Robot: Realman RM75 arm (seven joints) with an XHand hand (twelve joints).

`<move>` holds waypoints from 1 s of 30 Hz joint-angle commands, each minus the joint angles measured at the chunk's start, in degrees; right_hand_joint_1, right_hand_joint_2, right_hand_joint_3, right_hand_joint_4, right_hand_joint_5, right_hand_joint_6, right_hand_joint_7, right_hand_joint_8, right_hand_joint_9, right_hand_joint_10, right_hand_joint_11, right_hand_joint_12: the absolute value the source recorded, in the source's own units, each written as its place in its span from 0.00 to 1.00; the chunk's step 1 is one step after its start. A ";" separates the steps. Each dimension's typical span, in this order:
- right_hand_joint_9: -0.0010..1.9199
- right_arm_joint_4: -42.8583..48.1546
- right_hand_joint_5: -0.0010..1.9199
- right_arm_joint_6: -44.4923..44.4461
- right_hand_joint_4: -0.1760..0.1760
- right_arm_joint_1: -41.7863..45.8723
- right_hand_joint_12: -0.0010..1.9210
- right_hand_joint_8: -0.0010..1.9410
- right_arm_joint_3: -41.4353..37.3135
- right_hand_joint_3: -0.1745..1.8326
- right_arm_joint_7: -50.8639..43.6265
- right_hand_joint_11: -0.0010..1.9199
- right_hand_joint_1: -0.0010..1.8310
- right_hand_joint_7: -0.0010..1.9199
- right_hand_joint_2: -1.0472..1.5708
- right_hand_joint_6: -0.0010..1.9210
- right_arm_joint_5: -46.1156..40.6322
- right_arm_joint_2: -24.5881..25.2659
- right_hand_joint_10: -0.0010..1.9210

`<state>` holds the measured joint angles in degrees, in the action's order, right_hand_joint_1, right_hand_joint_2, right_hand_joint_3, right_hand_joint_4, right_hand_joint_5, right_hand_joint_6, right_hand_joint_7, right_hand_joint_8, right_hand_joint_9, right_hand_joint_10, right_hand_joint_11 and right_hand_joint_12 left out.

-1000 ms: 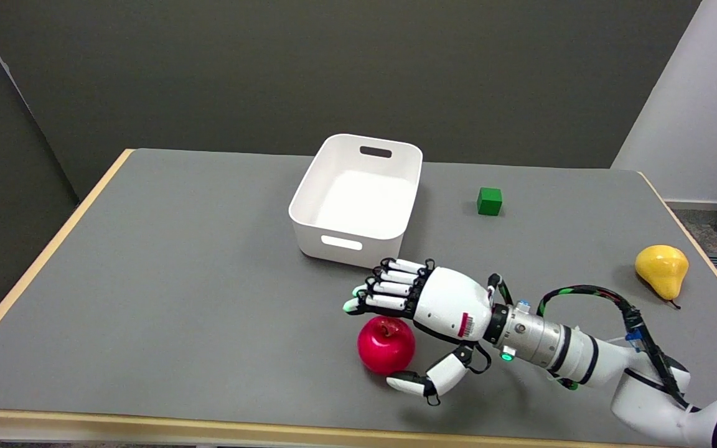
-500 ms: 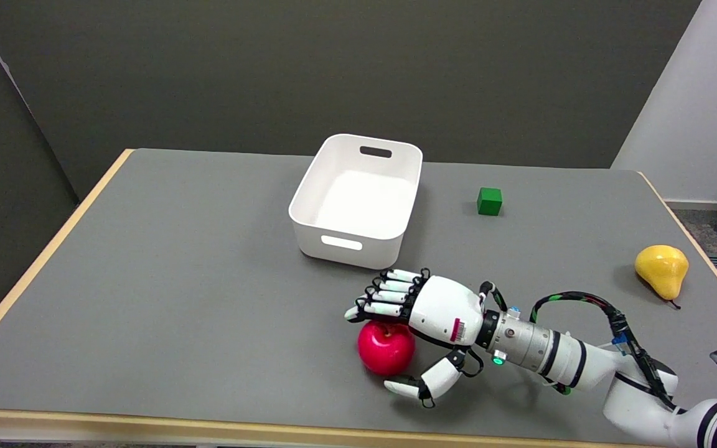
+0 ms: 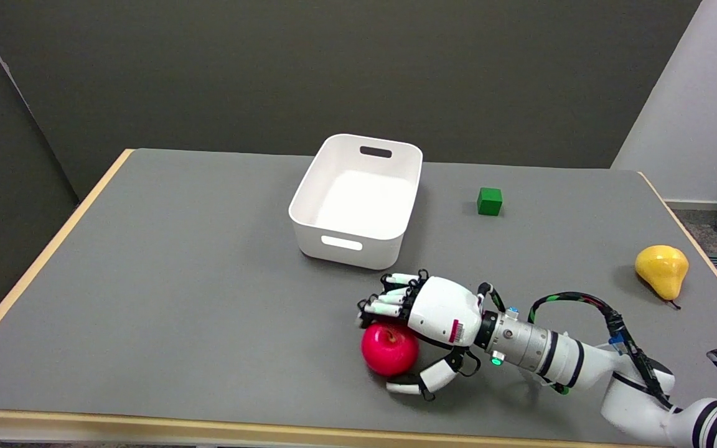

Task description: Pick up the red apple.

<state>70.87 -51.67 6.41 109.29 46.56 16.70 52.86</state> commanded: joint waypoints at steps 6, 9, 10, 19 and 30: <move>0.45 6.34 0.33 -0.97 0.20 -0.88 0.83 0.70 -11.57 0.32 0.05 0.28 0.65 0.47 0.79 0.77 2.38 -1.29 0.78; 0.47 9.22 0.33 0.26 0.19 -1.47 0.85 0.71 -16.09 0.31 2.79 0.35 0.65 0.47 0.79 0.77 2.27 -2.44 0.79; 0.47 9.59 0.33 0.67 0.20 -1.65 0.87 0.71 -16.71 0.32 3.45 0.37 0.65 0.47 0.79 0.77 2.22 -2.73 0.81; 0.49 12.23 0.35 10.94 0.20 -16.16 0.96 0.72 -17.68 0.41 6.22 0.42 0.65 0.48 0.75 0.78 2.40 -7.07 0.88; 0.49 -7.83 0.34 20.23 0.30 -52.34 0.95 0.71 10.03 0.36 5.99 0.45 0.65 0.47 0.77 0.78 5.23 -2.98 0.89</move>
